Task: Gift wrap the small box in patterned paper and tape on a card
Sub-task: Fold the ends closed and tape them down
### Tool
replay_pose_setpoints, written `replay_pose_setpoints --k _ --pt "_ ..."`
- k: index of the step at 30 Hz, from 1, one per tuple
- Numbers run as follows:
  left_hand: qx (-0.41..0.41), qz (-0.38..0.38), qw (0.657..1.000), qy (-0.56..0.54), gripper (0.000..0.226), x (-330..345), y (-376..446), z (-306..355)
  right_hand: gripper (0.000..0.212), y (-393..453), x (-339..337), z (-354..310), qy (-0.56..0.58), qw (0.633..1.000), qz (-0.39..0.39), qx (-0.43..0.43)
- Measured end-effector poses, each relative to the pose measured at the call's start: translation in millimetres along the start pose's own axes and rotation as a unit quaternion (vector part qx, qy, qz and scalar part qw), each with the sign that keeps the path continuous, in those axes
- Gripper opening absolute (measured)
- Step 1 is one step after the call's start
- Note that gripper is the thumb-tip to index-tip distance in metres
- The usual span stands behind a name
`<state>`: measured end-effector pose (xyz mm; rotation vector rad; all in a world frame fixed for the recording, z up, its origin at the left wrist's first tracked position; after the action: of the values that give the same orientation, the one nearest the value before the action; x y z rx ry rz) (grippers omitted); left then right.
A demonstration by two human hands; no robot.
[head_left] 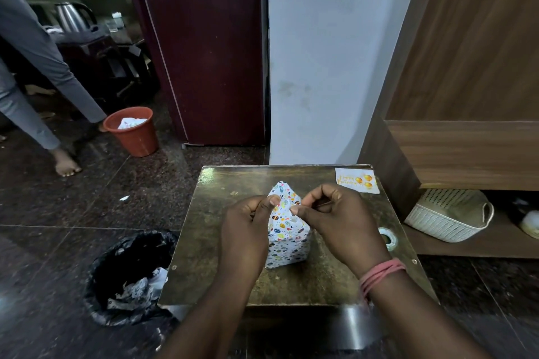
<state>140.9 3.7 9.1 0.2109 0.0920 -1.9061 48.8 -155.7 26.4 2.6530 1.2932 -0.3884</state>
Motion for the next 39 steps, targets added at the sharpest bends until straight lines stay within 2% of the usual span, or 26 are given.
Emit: replay_pose_setpoints --k 3,4,6,9,11,14,21,27,32,34,36,39 --pt "-0.04 -0.039 0.998 -0.04 0.036 6.9 2.5 -5.5 0.02 -1.5 1.3 -2.2 -0.047 0.999 0.01 -0.024" --pt "-0.045 -0.051 0.997 -0.044 0.031 9.4 4.1 -4.8 0.02 -1.6 0.3 -2.0 -0.043 0.999 0.012 -0.027" --pt "-0.017 -0.051 0.998 -0.044 0.007 9.3 8.0 8.4 0.017 -2.0 -1.6 -2.2 -0.033 0.999 0.013 -0.031" --pt "0.053 -0.042 0.998 0.016 0.016 4.2 11.0 30.0 0.019 -6.0 -5.0 -6.7 -0.048 0.997 0.034 -0.054" --pt "0.062 -0.048 0.996 0.029 0.017 3.8 11.5 36.5 0.022 -8.2 -5.3 -10.5 -0.064 0.995 0.042 -0.067" --pt "0.032 -0.071 0.997 0.016 0.017 7.3 11.7 34.1 0.013 -8.0 -3.5 -9.4 -0.077 0.994 0.039 -0.069" --pt "0.011 -0.034 0.999 -0.015 0.021 2.0 13.9 30.7 0.007 -8.0 1.4 -7.0 -0.043 0.997 0.004 -0.069" --pt "-0.013 -0.059 0.998 -0.027 0.015 3.9 18.3 23.3 0.019 -9.2 10.0 -7.9 -0.066 0.992 -0.042 -0.098" --pt "-0.013 -0.039 0.998 -0.038 0.019 8.0 13.1 21.9 0.03 -12.2 16.2 -15.5 -0.09 0.985 -0.093 -0.113" --pt "-0.026 -0.036 0.997 -0.069 0.018 7.8 13.5 19.4 0.026 -12.9 15.4 -18.1 -0.086 0.983 -0.087 -0.135" --pt "-0.048 -0.024 0.993 -0.109 0.016 5.2 15.0 16.0 0.016 -11.4 9.3 -15.1 -0.053 0.99 -0.052 -0.12" --pt "-0.063 -0.019 0.988 -0.142 0.014 5.5 14.0 16.7 0.023 -9.0 2.6 -9.5 -0.026 0.996 -0.025 -0.081"
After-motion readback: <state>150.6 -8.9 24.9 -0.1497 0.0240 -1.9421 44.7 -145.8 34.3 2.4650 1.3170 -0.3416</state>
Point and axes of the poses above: each hand's wrist, its own y-axis towards the middle knuckle, its own x-axis out of the palm, z = x × y, the point moved 9 cm from there along y, towards the middle knuckle
